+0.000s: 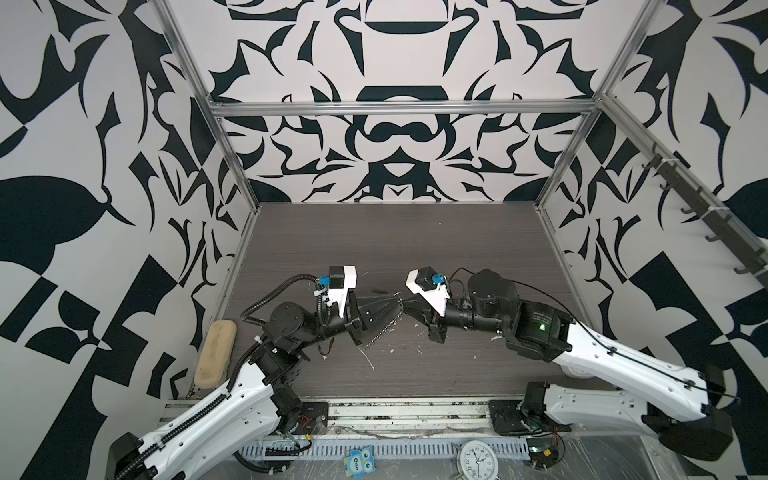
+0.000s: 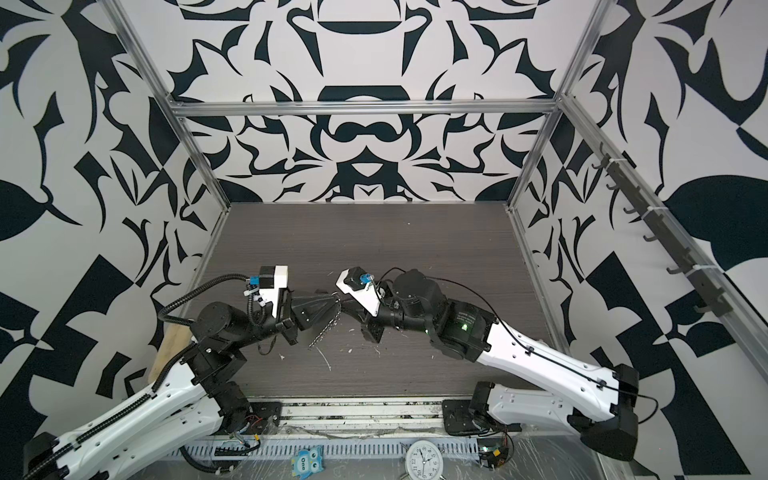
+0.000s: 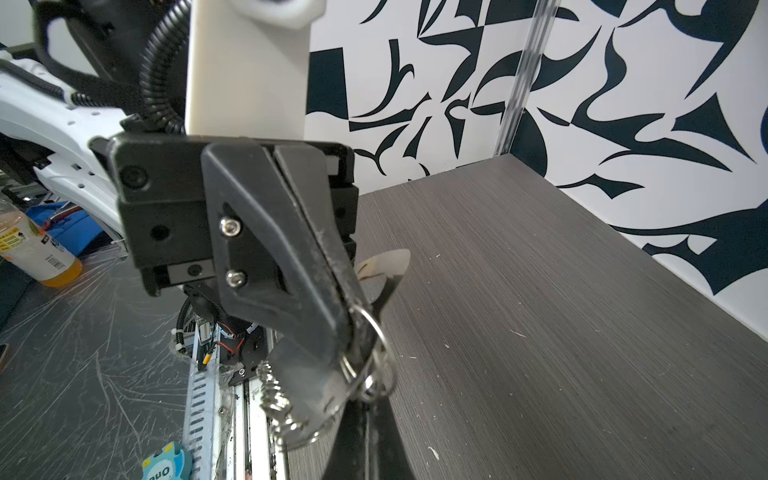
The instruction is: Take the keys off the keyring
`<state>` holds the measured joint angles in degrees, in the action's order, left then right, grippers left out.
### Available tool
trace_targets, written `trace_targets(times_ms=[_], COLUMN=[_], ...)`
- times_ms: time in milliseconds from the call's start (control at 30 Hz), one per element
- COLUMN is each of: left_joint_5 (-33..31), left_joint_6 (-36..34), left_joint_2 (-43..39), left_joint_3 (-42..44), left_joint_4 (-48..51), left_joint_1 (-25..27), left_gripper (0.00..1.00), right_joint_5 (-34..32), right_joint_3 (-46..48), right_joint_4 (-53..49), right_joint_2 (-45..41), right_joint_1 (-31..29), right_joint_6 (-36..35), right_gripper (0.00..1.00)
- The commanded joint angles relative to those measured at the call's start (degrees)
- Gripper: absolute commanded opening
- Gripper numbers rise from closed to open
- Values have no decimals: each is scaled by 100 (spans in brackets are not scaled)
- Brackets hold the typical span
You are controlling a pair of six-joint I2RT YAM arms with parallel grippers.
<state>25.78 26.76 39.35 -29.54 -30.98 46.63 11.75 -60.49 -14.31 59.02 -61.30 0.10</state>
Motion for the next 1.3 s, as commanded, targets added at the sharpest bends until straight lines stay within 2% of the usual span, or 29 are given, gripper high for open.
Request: trace_targets(times_ms=[0, 33, 100, 233, 400, 767, 933, 1100, 1167, 1267], left_joint_5=[165, 163, 168, 330, 616, 678, 683, 644, 624, 586], left_joint_6=[-122, -148, -204, -367, -400, -359, -347, -322, -303, -286], left_joint_2=[-150, -185, -261, -346, -290, -297, -291, -309, -320, -319], left_joint_3=[-169, -175, -175, -192, -223, -206, -184, -158, -130, -118], left_joint_4=[-130, -52, 62, 231, 226, 97, 53, -33, -120, -197], left_joint_1=[30, 30, 30, 30, 30, 30, 30, 30, 30, 30], left_gripper=[0, 0, 0, 0, 0, 0, 0, 0, 0, 0], right_joint_5=[127, 120, 96, 132, 214, 326, 441, 449, 490, 492], right_joint_3=[-156, -156, -156, -82, 30, -368, -315, -267, -240, -172], right_joint_4=[-165, -190, -255, -166, 429, 410, 488, 506, 516, 584], right_joint_2=[-246, -300, -475, -783, -1055, -357, -321, -300, -254, -246], right_joint_1=[-117, -119, -119, -122, -125, -127, -120, -125, -122, -125], right_joint_6=[47, 72, 145, 241, 345, 508, 535, 583, 614, 657], right_gripper=[23, 31, 40, 43, 43, 38, 28, 13, 14, 24])
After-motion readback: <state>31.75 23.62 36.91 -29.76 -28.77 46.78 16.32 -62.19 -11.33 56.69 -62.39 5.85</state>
